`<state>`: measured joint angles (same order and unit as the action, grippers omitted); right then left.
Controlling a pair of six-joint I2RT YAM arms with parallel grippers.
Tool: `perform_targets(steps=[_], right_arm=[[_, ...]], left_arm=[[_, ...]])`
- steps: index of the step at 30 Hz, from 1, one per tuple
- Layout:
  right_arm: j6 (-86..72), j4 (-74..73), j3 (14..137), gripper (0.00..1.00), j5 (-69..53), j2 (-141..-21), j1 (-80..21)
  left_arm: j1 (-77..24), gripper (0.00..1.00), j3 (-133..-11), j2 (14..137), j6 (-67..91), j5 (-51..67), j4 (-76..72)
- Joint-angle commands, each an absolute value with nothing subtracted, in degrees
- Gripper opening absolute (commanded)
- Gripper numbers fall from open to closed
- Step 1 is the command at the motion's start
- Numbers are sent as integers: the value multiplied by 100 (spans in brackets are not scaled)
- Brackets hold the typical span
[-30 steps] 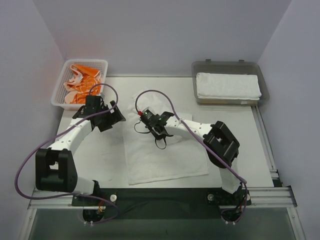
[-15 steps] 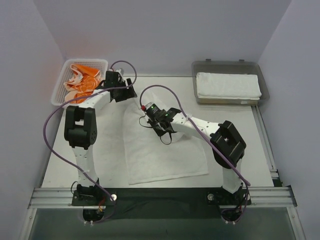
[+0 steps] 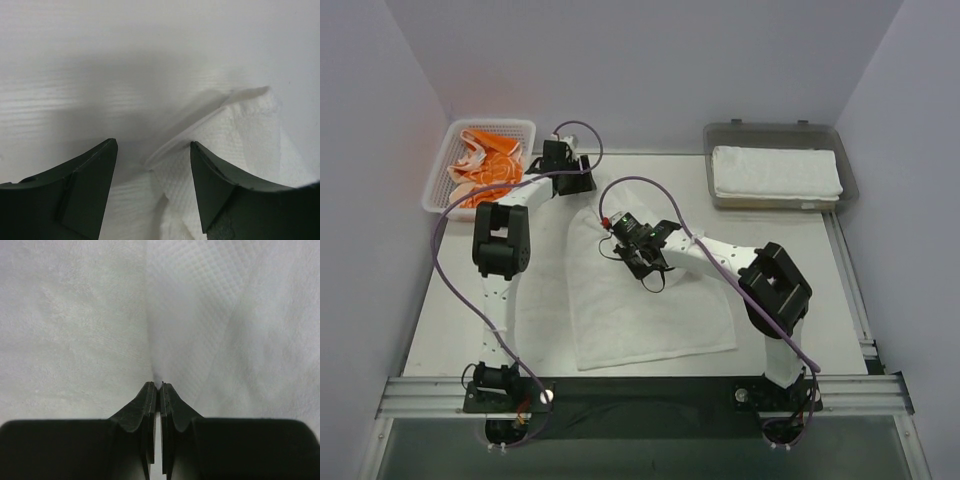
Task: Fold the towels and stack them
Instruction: Fold the towel
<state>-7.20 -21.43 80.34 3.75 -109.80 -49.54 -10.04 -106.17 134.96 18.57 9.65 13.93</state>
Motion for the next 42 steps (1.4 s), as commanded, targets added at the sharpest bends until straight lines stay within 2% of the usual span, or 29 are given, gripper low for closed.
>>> perform_targets(steps=[1, 17, 21, 26, 29, 31, 34, 35, 42], right_arm=[[-694, -2215, 7972, 0, 334, -10670, -4983], [-721, -2224, 7963, 0, 343, -10644, -4975], [-721, -2224, 7972, 0, 334, -10652, -4975], [-729, -2224, 7963, 0, 334, -10661, -4957], [-721, -2215, 7963, 0, 351, -10661, -4957], [-703, -2224, 7963, 0, 378, -10652, -4957], [-694, -2224, 7989, 0, 387, -10652, -4922], [-686, -2224, 7981, 0, 387, -10644, -4922], [-414, -2232, 8042, 0, 738, -10512, -4703]], left_arm=[[-958, 71, -11223, 13851, 1723, 1151, 1607], [-888, 65, -10934, 13957, 1863, 2144, 1732], [-888, 55, -10925, 13975, 1863, 2188, 1793], [-870, 49, -10872, 13983, 1793, 2259, 1881], [-870, 38, -10872, 14010, 1732, 2232, 1977], [-844, 24, -10854, 14001, 1731, 2285, 1986], [-809, 10, -10889, 13975, 1723, 2320, 1978], [-809, 0, -10898, 13966, 1714, 2320, 1978], [-677, 0, -10784, 13387, 1907, 2329, 1706]])
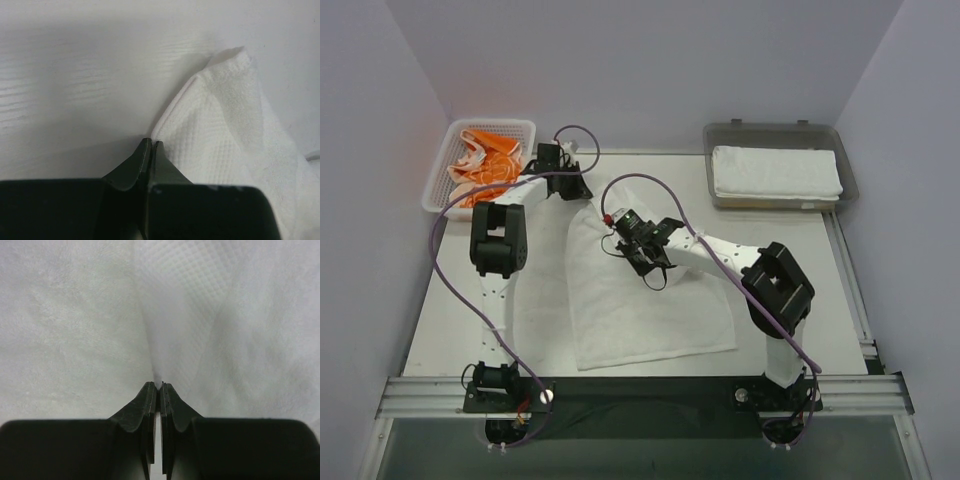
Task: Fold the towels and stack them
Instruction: Fold the towel
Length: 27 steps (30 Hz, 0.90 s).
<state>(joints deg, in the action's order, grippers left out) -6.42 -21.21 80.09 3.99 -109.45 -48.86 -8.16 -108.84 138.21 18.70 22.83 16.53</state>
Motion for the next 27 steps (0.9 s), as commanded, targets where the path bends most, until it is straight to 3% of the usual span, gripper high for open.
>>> perform_targets(steps=[1, 14, 27], right_arm=[[-300, -2250, 8085, 0, 860, -10433, -4633], [782, -2364, 7999, 0, 1951, -9107, -3999], [949, -2391, 7251, 0, 2057, -7234, -3982]], left_arm=[[-607, 0, -10793, 13290, 2055, 2338, 1670], [-141, 0, -9995, 10937, 3497, 2689, 1503], [-150, 0, -6329, 6779, 4816, 2427, 1660]])
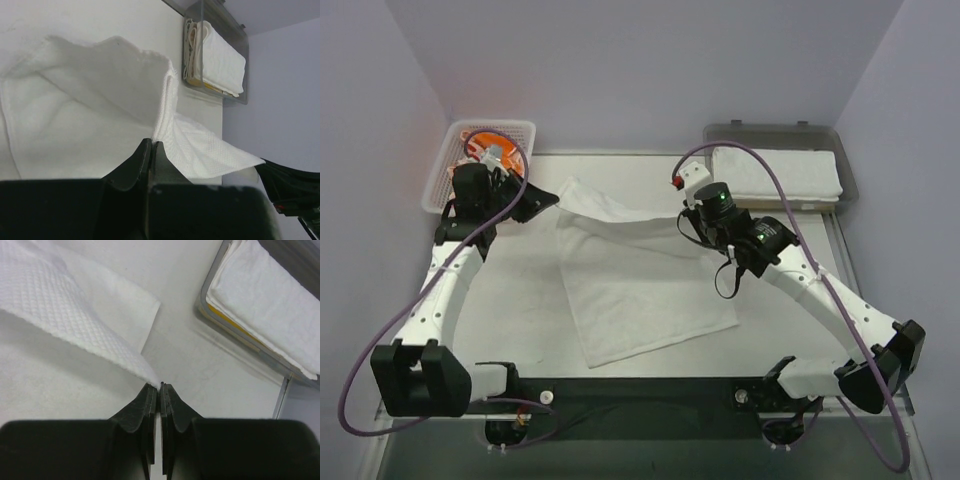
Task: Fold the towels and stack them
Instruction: Fold the towel
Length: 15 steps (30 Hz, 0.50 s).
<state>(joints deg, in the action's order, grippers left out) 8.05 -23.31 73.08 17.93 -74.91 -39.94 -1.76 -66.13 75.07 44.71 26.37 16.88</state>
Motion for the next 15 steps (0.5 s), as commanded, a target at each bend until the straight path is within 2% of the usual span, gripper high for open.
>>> perform_targets(steps=[1, 8, 15], right_arm=[[1088, -2347, 7277, 0, 2048, -7242, -3973], [2370, -1469, 8278, 0, 2372, -8128, -3859], [3610, -318, 10052, 0, 2452, -10050, -3508]], left_arm=[[-132, 0, -6259, 6463, 4799, 2313, 1696], [-44, 0, -6995, 6767, 4641, 1820, 1846], [500, 0, -8355, 7865, 4754, 1749, 1582]])
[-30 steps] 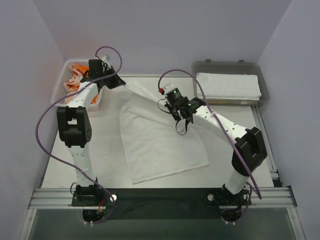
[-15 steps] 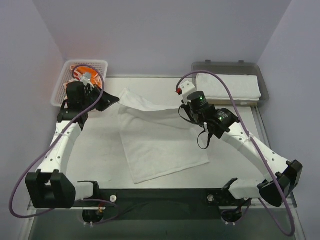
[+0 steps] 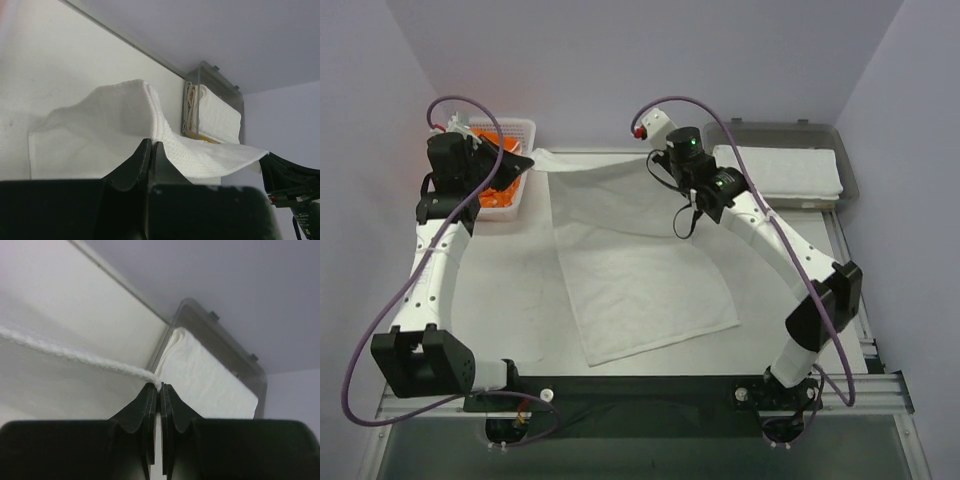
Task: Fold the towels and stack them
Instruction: Fold the towel
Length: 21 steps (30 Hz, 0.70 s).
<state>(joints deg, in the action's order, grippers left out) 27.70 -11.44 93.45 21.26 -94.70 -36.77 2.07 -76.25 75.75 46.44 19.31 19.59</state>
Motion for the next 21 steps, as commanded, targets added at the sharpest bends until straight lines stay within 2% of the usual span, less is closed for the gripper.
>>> perform_targets(steps=[1, 4, 9, 12, 21], right_arm=[[3734, -238, 10333, 0, 2443, -10255, -3472], [4366, 393, 11003, 0, 2505, -10985, -3384], [5290, 2543, 11013, 0, 2540, -11688, -3314], [5510, 3258, 11083, 0, 2453, -11978, -3217], [5862, 4357, 11847, 0, 1969, -12559, -3006]], left_arm=[[579, 0, -8489, 8119, 4781, 1775, 1556], [791, 0, -8937, 8541, 4886, 1837, 1415], [914, 0, -9272, 8991, 4966, 1951, 1161], [949, 0, -9308, 9158, 4940, 2021, 1072], [1081, 0, -9282, 9282, 4931, 2557, 888]])
